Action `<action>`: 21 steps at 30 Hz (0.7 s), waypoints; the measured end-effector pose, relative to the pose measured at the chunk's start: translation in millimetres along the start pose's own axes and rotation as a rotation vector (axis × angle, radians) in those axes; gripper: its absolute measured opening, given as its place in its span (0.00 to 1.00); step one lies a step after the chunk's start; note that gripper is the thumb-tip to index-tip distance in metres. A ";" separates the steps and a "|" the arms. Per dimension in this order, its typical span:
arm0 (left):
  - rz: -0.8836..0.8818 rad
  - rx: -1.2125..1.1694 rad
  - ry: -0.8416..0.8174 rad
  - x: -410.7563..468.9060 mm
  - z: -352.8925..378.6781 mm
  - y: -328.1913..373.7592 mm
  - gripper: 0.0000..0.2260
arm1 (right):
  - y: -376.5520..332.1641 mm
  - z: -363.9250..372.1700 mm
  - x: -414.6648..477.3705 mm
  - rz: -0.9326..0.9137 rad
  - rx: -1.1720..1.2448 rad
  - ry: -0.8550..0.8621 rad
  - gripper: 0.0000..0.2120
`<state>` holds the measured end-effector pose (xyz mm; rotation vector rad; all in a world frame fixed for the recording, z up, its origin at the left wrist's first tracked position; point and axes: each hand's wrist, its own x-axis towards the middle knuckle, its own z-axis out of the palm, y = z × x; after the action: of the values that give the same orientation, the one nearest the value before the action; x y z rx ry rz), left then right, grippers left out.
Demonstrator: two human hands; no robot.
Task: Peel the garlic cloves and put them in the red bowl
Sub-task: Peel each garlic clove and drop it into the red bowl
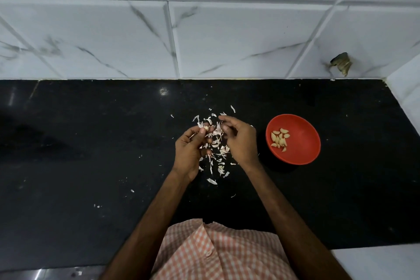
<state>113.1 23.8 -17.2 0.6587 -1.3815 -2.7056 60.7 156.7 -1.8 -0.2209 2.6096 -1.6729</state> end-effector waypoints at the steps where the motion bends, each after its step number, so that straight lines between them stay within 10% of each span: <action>1: 0.010 0.009 0.006 0.3 0.0 0.0 0.07 | 0.9 -1.3 0.6 -0.051 -0.082 -0.011 0.12; 16: 0.335 0.556 0.115 -3.0 -5.3 2.2 0.08 | 3.5 6.8 -1.7 0.048 0.335 -0.036 0.03; 21: 0.438 0.641 0.109 -3.7 -4.9 4.0 0.08 | 9.6 -6.4 2.6 -0.116 -0.027 -0.086 0.09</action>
<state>117.7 18.4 -15.2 0.4351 -2.0784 -1.8609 56.5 166.0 -7.6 -0.4436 2.6039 -1.6224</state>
